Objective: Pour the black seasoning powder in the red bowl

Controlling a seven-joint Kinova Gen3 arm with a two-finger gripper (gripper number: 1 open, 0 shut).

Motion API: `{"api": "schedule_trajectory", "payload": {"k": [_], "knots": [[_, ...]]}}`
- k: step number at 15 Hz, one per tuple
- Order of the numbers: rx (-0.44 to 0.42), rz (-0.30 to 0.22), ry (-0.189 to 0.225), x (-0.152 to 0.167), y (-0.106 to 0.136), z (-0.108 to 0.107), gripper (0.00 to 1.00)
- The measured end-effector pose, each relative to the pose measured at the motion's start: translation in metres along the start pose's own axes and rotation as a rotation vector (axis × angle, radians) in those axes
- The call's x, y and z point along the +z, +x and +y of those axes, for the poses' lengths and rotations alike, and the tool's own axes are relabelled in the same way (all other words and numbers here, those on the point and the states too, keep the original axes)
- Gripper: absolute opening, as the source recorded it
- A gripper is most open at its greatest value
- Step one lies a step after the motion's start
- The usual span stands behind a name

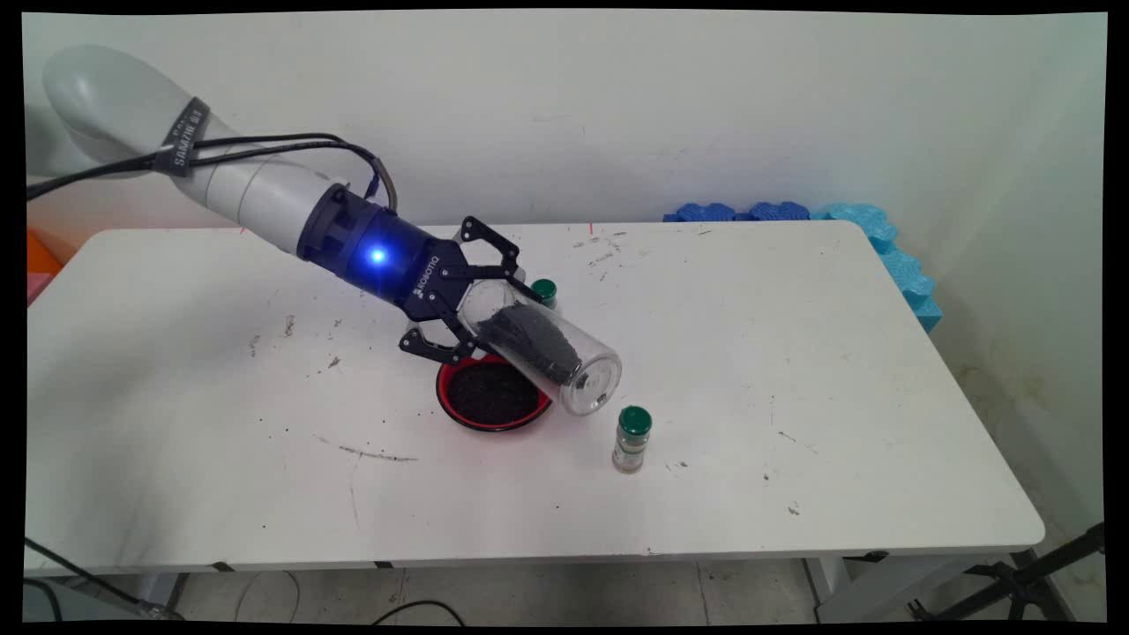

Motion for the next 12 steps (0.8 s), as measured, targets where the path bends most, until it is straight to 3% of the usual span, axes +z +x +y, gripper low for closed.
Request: {"api": "schedule_trajectory", "payload": {"k": [10,12], "knots": [[0.348,0.011,0.041,-0.005,-0.003,0.020,0.00],[0.452,0.019,0.048,-0.007,-0.003,0.028,0.00]]}}
